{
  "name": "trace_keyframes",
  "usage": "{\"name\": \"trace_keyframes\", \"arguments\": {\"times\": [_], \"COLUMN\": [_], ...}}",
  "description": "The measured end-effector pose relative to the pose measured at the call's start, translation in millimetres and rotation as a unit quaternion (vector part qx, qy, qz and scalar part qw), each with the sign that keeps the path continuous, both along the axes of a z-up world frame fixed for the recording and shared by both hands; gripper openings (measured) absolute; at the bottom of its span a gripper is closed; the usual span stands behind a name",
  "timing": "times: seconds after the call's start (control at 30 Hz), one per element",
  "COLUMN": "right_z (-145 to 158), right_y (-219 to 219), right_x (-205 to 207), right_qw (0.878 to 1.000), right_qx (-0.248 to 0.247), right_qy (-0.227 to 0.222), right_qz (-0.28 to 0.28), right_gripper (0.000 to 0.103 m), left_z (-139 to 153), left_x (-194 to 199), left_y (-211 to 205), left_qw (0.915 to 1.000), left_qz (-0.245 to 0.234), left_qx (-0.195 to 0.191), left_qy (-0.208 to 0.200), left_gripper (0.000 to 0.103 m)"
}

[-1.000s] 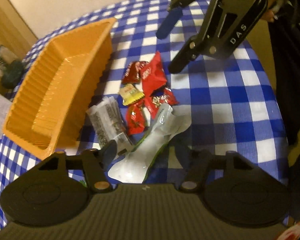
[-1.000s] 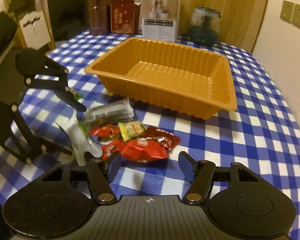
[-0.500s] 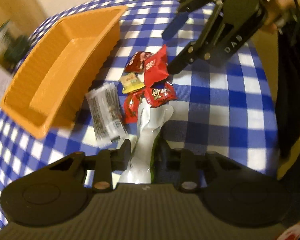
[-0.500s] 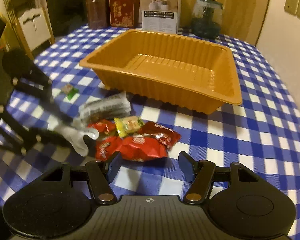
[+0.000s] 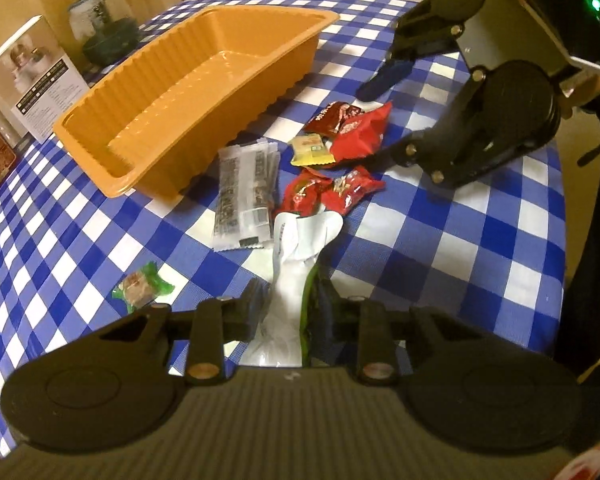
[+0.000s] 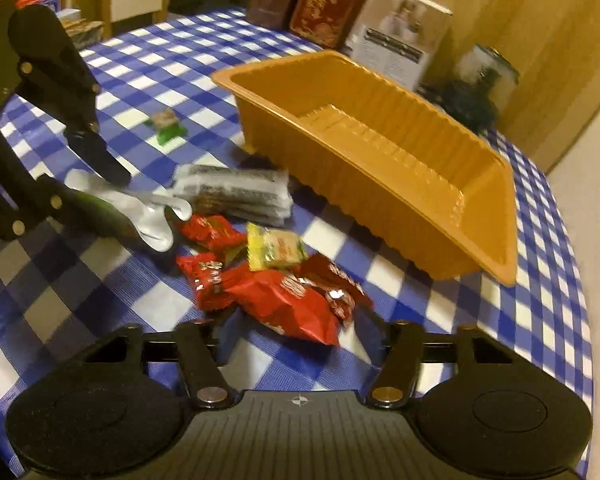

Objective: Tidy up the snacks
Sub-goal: 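Lift the foil packet with the left tool while the right tool grasps the large red bag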

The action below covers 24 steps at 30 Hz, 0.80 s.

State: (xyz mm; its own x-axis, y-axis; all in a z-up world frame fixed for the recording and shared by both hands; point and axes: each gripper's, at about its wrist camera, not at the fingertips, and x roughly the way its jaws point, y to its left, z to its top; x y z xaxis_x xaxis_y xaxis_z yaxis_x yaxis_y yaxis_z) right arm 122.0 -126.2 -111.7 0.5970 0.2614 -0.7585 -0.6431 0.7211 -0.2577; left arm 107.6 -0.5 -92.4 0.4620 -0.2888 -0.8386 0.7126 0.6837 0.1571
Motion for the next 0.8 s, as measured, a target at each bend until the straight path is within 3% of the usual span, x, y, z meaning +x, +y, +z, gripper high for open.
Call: {"name": "trace_keyframes", "arguments": {"times": [0.2, 0.47, 0.8], "right_z": [1, 15, 22], "right_y": [-1, -10, -24], "right_x": [-6, -16, -13], "right_qw": [1.000, 0.995, 0.986], "right_qx": [0.006, 0.072, 0.106], "right_qy": [0.008, 0.042, 0.054], "right_qz": [-0.014, -0.062, -0.115], "right_gripper": [0.033, 0.031, 0.030], "left_z": [0, -3, -3], "left_x": [-3, -10, -4], "left_y": [-2, -3, -6], "left_qw": [1.0000, 0.9995, 0.9993], "left_qz": [0.008, 0.025, 0.033], "left_qx": [-0.003, -0.007, -0.002], "left_qy": [-0.003, -0.019, -0.018], "left_gripper": [0.027, 0.029, 0.026]}}
